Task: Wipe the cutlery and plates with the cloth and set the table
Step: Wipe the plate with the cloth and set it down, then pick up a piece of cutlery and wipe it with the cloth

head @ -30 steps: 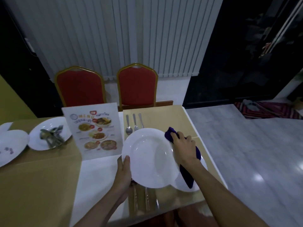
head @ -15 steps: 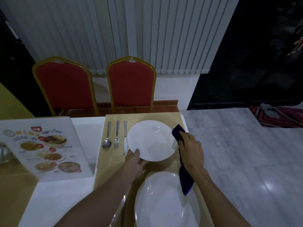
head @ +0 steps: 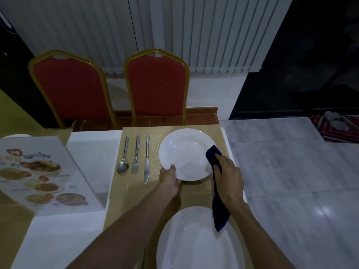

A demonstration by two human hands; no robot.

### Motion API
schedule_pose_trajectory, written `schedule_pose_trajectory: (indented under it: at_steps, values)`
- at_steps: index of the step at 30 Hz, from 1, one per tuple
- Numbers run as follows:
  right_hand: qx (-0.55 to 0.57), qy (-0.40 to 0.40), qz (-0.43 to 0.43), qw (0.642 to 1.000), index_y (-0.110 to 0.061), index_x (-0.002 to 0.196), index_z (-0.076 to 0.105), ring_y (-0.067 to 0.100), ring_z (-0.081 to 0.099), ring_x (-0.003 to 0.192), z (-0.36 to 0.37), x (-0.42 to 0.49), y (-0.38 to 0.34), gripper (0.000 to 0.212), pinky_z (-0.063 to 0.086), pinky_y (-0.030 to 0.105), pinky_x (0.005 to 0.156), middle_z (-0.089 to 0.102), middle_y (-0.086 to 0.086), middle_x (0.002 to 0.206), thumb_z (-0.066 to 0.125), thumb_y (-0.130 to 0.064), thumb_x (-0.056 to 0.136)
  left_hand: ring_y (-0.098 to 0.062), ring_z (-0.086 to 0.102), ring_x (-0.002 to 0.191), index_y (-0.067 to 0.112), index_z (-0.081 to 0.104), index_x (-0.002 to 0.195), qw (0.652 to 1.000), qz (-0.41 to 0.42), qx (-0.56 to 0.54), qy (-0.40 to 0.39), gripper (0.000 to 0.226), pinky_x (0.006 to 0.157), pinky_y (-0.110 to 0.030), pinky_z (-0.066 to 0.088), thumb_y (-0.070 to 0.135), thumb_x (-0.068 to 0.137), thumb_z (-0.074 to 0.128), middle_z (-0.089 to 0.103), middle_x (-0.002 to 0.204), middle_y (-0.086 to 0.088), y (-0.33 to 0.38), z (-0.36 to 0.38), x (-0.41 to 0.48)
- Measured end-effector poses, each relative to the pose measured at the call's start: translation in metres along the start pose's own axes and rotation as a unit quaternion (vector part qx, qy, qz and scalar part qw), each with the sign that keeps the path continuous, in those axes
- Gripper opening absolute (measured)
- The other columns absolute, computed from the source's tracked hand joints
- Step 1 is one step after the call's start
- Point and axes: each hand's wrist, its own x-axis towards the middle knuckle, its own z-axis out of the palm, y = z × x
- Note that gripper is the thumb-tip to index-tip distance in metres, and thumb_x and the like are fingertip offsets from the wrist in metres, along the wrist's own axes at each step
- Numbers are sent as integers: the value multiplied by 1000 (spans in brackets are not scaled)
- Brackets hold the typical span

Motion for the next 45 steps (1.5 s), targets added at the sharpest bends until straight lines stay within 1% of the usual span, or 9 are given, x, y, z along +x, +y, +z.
schedule_pose_trajectory:
  at_steps: [8,12,15,20,24,27,33,36,45]
  values:
    - [32,11,7,999,-13,140,51,31,61,107,-8,-22,-25,40,52,43,91,57,10,138,47,-12,101,-33,54,119,15,49,137,982,99,159,23,37,106,-49,45,25,101,50,59,128,-10,-9,-38,-34]
    - [47,7,-2,999,-16,140,50,29,58,108,-14,-43,-43,38,50,45,92,57,8,135,44,-19,102,-30,63,95,17,66,108,979,128,159,-30,19,90,-45,53,17,102,48,66,99,-7,-13,-81,-71]
    - [45,12,-15,999,-18,136,51,27,59,103,-13,-68,-69,36,51,45,86,61,7,122,43,-27,102,-23,61,87,19,68,94,967,176,173,-58,25,82,-40,53,11,103,46,67,96,-6,-11,-124,-96]
    - [42,42,-33,998,-19,118,56,21,61,81,0,-121,-141,29,45,35,63,64,0,93,42,-37,100,-17,63,82,13,68,101,949,249,186,-53,23,73,-22,49,8,102,45,70,93,-7,10,-229,-136]
    - [40,47,-62,996,-22,108,57,18,55,67,21,-169,-209,20,33,29,53,64,-2,81,47,-38,99,-15,65,83,13,66,109,939,284,189,-37,24,76,-25,50,11,104,43,72,96,-4,40,-321,-154]
    - [41,32,-73,996,-27,102,55,16,54,64,38,-210,-265,20,35,29,50,61,-5,76,44,-43,98,-16,65,84,12,65,112,938,293,182,-16,24,77,-27,51,13,104,42,71,98,-4,63,-388,-159]
    - [-4,20,-154,988,-22,113,57,22,60,85,74,-270,-381,27,52,41,62,64,0,94,44,-42,100,-18,63,86,10,61,119,944,278,172,34,25,86,-34,52,14,104,42,69,107,-7,116,-501,-167]
    - [-31,-5,-200,979,-20,123,58,26,60,95,88,-287,-430,32,52,39,67,66,3,104,47,-39,100,-21,63,90,7,57,124,951,253,167,56,26,91,-39,52,14,103,43,68,112,-10,142,-545,-168]
    - [-39,-32,-270,961,-20,130,56,27,63,93,140,-274,-506,36,45,34,64,66,5,115,46,-38,101,-23,63,98,10,57,129,960,208,172,72,30,91,-38,52,18,102,46,65,118,-6,184,-597,-131]
